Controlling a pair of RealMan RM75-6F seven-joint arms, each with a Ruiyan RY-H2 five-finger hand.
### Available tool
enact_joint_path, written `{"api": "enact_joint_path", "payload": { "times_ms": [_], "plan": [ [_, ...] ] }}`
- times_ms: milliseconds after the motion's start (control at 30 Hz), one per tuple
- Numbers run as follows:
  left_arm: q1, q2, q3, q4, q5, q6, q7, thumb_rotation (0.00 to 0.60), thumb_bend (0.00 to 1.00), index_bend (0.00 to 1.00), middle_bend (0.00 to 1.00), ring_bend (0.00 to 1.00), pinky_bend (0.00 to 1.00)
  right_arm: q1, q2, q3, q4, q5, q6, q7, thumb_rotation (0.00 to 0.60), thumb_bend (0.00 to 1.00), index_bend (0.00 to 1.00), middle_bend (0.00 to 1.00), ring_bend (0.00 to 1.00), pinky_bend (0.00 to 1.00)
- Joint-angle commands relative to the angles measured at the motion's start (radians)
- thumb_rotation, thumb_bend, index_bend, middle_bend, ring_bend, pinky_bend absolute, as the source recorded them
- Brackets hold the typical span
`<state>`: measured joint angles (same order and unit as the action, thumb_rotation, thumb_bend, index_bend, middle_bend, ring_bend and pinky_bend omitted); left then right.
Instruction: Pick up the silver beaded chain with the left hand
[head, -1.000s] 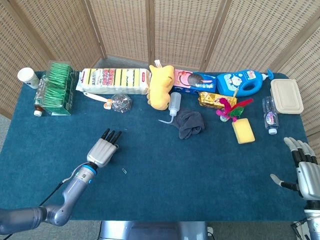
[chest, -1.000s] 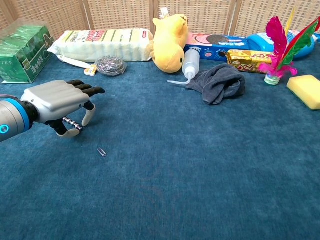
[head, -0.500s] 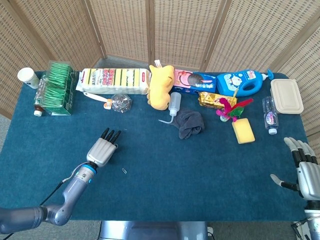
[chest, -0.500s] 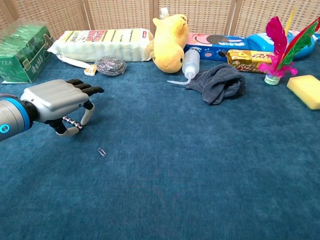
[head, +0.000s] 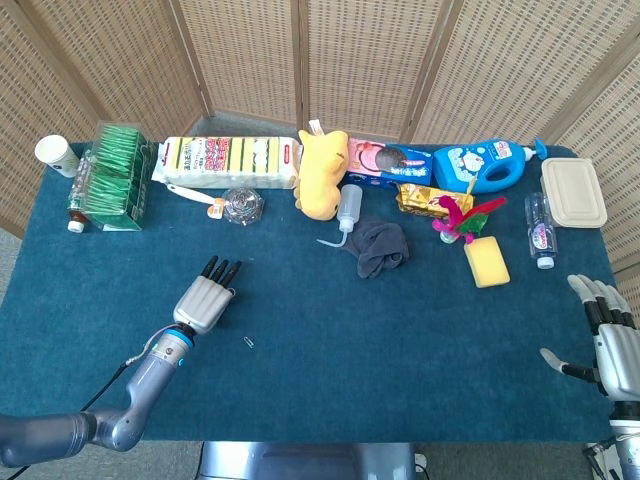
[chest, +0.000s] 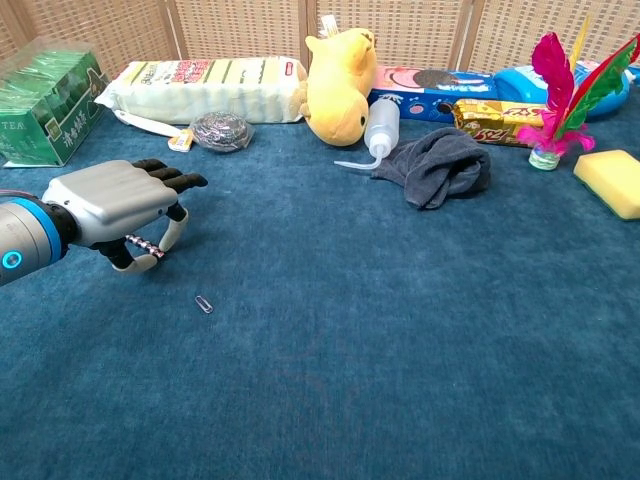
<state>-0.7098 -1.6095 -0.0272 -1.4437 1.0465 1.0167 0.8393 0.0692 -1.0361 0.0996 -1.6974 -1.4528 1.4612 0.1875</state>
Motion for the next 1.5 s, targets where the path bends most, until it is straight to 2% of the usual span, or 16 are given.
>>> {"api": "enact_joint_path", "payload": {
  "times_ms": [33, 400, 700, 1000, 1500],
  "plan": [
    [0.000, 0.001, 0.000, 0.000, -0.001, 0.002, 0.000, 0.600, 0.69, 0.56, 0.00, 0.00, 0.00, 0.000, 0.001, -0.001, 0.000, -0.001, 0.000, 0.003, 0.600, 0.01, 0.00, 0.00, 0.00, 0.00],
    [0.003, 0.021, -0.003, -0.023, 0.006, 0.014, -0.015, 0.600, 0.69, 0.56, 0.00, 0.00, 0.00, 0.000, 0.002, -0.002, 0.001, -0.003, -0.001, 0.008, 0.600, 0.01, 0.00, 0.00, 0.00, 0.00],
    [0.023, 0.126, -0.001, -0.151, 0.067, 0.072, -0.043, 0.600, 0.69, 0.56, 0.00, 0.00, 0.00, 0.000, 0.002, -0.003, 0.000, -0.005, 0.000, 0.007, 0.600, 0.02, 0.00, 0.00, 0.00, 0.00],
    [0.041, 0.196, 0.000, -0.233, 0.104, 0.092, -0.091, 0.600, 0.69, 0.57, 0.00, 0.00, 0.00, 0.000, 0.000, -0.003, -0.001, -0.005, 0.001, 0.002, 0.600, 0.02, 0.00, 0.00, 0.00, 0.00],
    [0.082, 0.333, 0.030, -0.434, 0.232, 0.143, -0.145, 0.600, 0.69, 0.57, 0.00, 0.00, 0.00, -0.002, 0.001, -0.003, -0.004, -0.006, 0.007, 0.003, 0.600, 0.02, 0.00, 0.00, 0.00, 0.00]
  ]
}}
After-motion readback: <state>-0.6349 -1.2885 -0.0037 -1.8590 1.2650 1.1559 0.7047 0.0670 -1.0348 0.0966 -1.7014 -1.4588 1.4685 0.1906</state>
